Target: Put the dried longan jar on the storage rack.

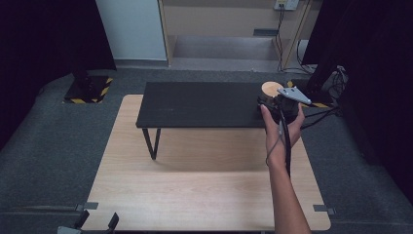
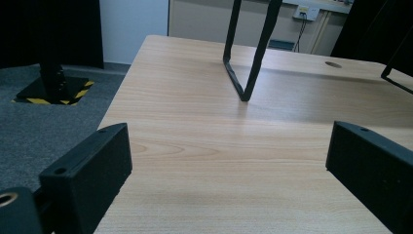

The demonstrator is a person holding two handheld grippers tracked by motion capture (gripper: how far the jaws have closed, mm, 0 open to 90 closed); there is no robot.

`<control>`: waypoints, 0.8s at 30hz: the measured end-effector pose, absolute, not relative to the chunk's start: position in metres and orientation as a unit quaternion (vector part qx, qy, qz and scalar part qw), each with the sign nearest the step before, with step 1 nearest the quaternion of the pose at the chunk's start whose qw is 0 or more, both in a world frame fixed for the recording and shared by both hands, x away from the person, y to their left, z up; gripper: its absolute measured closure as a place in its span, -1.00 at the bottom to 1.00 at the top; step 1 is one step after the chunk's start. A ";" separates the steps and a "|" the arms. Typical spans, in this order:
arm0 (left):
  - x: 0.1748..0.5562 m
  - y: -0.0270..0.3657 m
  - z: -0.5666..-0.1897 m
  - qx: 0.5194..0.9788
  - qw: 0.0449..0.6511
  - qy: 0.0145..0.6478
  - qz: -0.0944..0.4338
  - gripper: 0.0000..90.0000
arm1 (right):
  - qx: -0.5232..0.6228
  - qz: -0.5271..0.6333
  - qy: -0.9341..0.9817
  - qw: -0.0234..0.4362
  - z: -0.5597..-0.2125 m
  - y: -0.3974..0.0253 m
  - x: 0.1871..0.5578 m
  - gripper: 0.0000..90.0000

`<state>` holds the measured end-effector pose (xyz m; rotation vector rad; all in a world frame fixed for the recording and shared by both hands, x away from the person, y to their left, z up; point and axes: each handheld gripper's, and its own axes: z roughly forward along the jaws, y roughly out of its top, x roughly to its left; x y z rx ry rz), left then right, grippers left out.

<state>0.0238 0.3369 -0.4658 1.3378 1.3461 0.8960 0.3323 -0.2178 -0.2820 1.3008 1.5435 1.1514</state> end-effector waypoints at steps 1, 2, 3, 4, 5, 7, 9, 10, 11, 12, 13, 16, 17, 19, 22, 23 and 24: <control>0.024 0.337 -0.466 0.553 0.499 0.556 0.370 -0.97 | 0.513 0.455 0.609 0.398 -0.282 -0.218 0.332 -0.43; 0.024 0.337 -0.466 0.553 0.499 0.556 0.369 -0.97 | 0.513 0.455 0.609 0.398 -0.282 -0.218 0.332 -0.43; 0.024 0.337 -0.466 0.553 0.500 0.556 0.369 -0.97 | 0.513 0.455 0.609 0.398 -0.282 -0.218 0.332 -0.43; 0.024 0.337 -0.465 0.553 0.500 0.555 0.369 -0.97 | 0.513 0.455 0.609 0.398 -0.282 -0.218 0.332 -0.43; 0.024 0.337 -0.465 0.553 0.500 0.555 0.369 -0.97 | 0.513 0.455 0.609 0.398 -0.282 -0.218 0.332 -0.43; 0.024 0.337 -0.465 0.553 0.500 0.555 0.369 -0.97 | 0.512 0.455 0.609 0.399 -0.283 -0.218 0.332 -0.45; 0.023 0.337 -0.465 0.552 0.500 0.556 0.368 -0.97 | 0.509 0.461 0.607 0.400 -0.286 -0.218 0.333 -0.78; 0.023 0.337 -0.465 0.552 0.500 0.556 0.368 -0.97 | 0.508 0.465 0.606 0.398 -0.287 -0.219 0.334 -0.87; 0.023 0.337 -0.465 0.553 0.500 0.556 0.368 -0.97 | 0.507 0.463 0.605 0.403 -0.288 -0.218 0.334 -0.93; 0.023 0.337 -0.465 0.553 0.501 0.556 0.368 -0.97 | 0.505 0.459 0.603 0.414 -0.289 -0.215 0.332 -0.96; 0.023 0.337 -0.465 0.553 0.500 0.555 0.368 -0.97 | 0.503 0.457 0.601 0.420 -0.290 -0.213 0.332 -0.96; 0.023 0.337 -0.465 0.554 0.501 0.555 0.367 -0.97 | 0.502 0.458 0.604 0.417 -0.290 -0.213 0.332 -0.98; 0.023 0.337 -0.465 0.554 0.501 0.555 0.367 -0.97 | 0.503 0.456 0.604 0.417 -0.290 -0.213 0.332 -0.98; 0.023 0.337 -0.465 0.554 0.501 0.554 0.368 -0.97 | 0.504 0.455 0.605 0.416 -0.290 -0.212 0.332 -0.98; 0.022 0.337 -0.465 0.553 0.501 0.555 0.368 -0.97 | 0.505 0.457 0.604 0.414 -0.290 -0.212 0.332 -0.98; 0.022 0.337 -0.465 0.553 0.501 0.555 0.368 -0.97 | 0.505 0.458 0.603 0.414 -0.290 -0.212 0.332 -0.98; 0.022 0.338 -0.465 0.552 0.502 0.555 0.367 -0.97 | 0.505 0.460 0.603 0.413 -0.291 -0.213 0.331 -0.99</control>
